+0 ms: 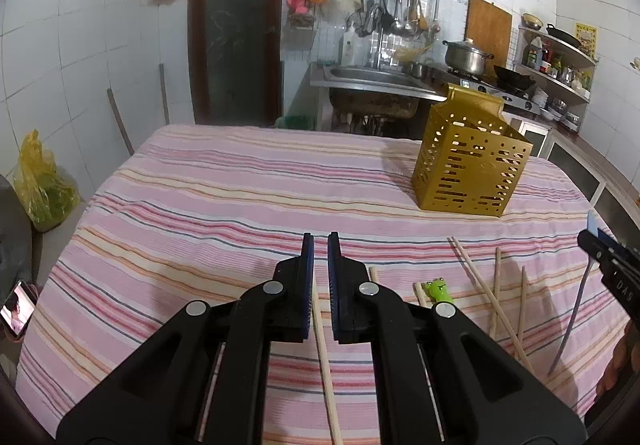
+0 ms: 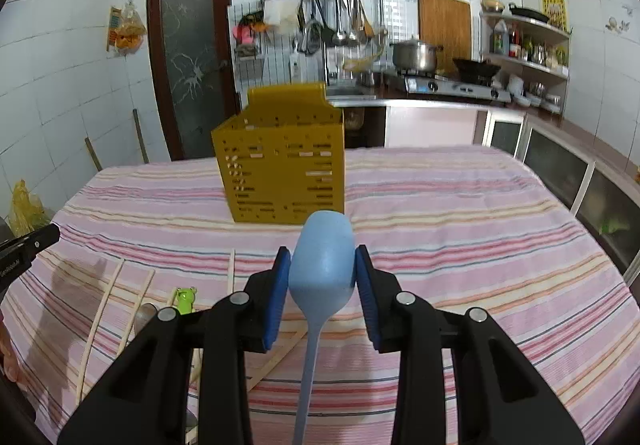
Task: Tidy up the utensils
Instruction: 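Lift the blue spoon with the right tool while the left tool carries the chopstick toward the yellow holder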
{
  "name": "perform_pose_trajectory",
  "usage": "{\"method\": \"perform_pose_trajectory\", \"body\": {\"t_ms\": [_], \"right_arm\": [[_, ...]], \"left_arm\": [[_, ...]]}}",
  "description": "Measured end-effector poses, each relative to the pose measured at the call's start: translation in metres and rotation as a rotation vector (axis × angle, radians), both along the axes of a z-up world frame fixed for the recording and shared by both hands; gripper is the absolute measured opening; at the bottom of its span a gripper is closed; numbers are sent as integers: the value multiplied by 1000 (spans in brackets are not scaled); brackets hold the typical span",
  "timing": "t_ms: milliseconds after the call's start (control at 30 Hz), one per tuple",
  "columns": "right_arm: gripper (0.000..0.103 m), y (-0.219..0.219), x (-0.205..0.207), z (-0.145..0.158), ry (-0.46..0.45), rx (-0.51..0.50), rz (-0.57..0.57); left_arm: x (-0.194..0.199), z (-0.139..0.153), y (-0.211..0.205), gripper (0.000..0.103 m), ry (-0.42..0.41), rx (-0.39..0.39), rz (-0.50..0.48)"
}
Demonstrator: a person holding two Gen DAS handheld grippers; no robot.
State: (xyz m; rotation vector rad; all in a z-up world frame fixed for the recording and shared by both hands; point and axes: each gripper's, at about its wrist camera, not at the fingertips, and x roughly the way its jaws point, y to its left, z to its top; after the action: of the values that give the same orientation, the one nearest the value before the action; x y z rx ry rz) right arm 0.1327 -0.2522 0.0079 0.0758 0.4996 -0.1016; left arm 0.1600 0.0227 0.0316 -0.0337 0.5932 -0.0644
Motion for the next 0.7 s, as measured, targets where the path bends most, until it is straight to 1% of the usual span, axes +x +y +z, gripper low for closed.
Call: {"method": "perform_pose_trajectory", "body": {"t_ms": [67, 167, 200, 233, 267, 300, 333, 367, 400, 600, 700], "right_arm": [[34, 1, -1, 0, 1, -6, 8], [34, 2, 2, -2, 9, -14, 12], [34, 3, 3, -3, 16, -15, 14], [34, 3, 6, -4, 25, -17, 17], [34, 3, 9, -5, 34, -22, 20], [34, 4, 11, -6, 38, -25, 20], [34, 4, 14, -7, 46, -27, 22], [34, 5, 16, -8, 52, -28, 25], [34, 6, 17, -9, 55, -29, 26], [34, 5, 27, -15, 79, -28, 22], [34, 5, 30, -17, 87, -27, 24]], "left_arm": [[4, -3, 1, 6, 24, 7, 1], [23, -13, 7, 6, 114, -29, 13], [33, -21, 8, 6, 160, -35, 17], [39, -26, 10, 7, 177, -39, 29], [46, -31, 10, 11, 193, -34, 36], [54, -38, 9, 24, 225, -16, 41], [60, -44, 8, 35, 246, -9, 49], [64, -49, 8, 38, 259, -4, 58], [70, -55, 7, 40, 277, 7, 63], [92, -80, -4, 40, 369, 59, 77], [97, -84, -5, 40, 359, 76, 82]]}}
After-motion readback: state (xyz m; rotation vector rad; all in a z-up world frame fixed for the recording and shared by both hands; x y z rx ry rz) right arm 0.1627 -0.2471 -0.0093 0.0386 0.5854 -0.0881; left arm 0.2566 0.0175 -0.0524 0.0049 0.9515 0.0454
